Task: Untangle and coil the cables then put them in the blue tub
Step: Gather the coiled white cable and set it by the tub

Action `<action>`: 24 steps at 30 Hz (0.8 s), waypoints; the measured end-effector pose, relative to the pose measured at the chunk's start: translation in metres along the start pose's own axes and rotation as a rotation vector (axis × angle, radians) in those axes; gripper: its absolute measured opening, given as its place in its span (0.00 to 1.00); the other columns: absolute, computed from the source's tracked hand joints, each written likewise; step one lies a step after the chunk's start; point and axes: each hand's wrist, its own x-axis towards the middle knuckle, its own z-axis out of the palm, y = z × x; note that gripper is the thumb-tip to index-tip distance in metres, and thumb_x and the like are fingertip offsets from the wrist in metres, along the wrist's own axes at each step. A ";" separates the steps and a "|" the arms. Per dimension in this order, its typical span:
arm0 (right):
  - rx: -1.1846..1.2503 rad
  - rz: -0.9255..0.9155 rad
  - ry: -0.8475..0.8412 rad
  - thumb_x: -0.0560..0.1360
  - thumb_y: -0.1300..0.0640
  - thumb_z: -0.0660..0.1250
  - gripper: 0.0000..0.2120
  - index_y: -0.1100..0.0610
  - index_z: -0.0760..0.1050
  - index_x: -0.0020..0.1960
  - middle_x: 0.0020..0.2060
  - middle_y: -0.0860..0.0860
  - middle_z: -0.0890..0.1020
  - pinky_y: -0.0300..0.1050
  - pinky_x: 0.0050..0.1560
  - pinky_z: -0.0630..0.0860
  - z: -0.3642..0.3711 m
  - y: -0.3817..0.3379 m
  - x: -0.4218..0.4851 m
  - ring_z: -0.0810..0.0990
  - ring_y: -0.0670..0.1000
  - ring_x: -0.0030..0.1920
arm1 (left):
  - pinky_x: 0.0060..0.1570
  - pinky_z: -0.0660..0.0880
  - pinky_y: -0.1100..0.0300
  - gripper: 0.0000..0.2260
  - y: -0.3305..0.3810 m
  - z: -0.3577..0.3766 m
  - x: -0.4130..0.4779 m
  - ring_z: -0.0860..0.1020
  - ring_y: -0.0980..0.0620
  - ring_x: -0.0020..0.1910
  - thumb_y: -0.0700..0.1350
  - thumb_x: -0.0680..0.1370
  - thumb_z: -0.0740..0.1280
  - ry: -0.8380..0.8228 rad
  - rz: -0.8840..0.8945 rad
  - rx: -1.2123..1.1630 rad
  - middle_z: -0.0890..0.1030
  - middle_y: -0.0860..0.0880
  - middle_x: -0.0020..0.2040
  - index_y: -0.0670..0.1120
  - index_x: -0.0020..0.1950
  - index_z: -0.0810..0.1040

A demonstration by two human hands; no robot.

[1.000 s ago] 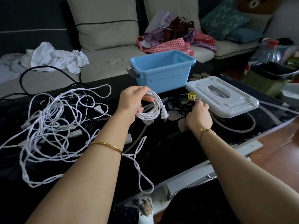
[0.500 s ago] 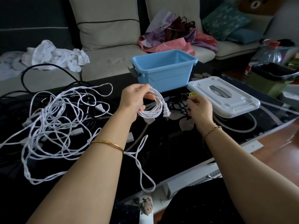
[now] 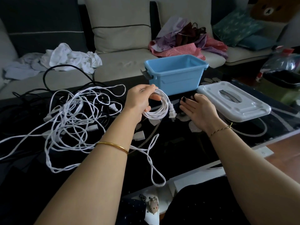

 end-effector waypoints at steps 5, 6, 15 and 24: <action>-0.096 0.019 -0.010 0.80 0.60 0.57 0.07 0.59 0.74 0.52 0.47 0.59 0.81 0.46 0.54 0.78 0.011 0.004 -0.001 0.80 0.56 0.47 | 0.21 0.59 0.65 0.07 0.002 -0.015 -0.008 0.60 0.56 0.20 0.44 0.80 0.64 -0.001 0.015 0.019 0.81 0.47 0.30 0.44 0.47 0.80; -0.133 -0.006 -0.008 0.79 0.62 0.57 0.08 0.59 0.75 0.51 0.44 0.58 0.82 0.46 0.53 0.77 0.015 0.006 -0.003 0.80 0.55 0.44 | 0.21 0.59 0.65 0.07 0.002 -0.017 -0.008 0.60 0.56 0.20 0.44 0.80 0.64 -0.005 0.021 0.016 0.81 0.47 0.30 0.44 0.46 0.80; -0.702 -0.259 -0.185 0.76 0.65 0.66 0.07 0.62 0.79 0.54 0.33 0.54 0.75 0.36 0.34 0.77 0.059 0.006 -0.023 0.75 0.44 0.28 | 0.19 0.58 0.67 0.09 0.010 -0.034 -0.016 0.59 0.58 0.18 0.44 0.81 0.62 -0.201 0.034 0.010 0.79 0.48 0.30 0.44 0.47 0.81; -0.923 -0.331 -0.192 0.75 0.64 0.68 0.09 0.72 0.76 0.47 0.34 0.57 0.75 0.36 0.33 0.76 0.082 0.015 -0.024 0.76 0.40 0.24 | 0.19 0.58 0.67 0.09 0.011 -0.063 -0.023 0.59 0.58 0.18 0.44 0.81 0.61 -0.212 0.049 -0.015 0.78 0.49 0.29 0.43 0.48 0.80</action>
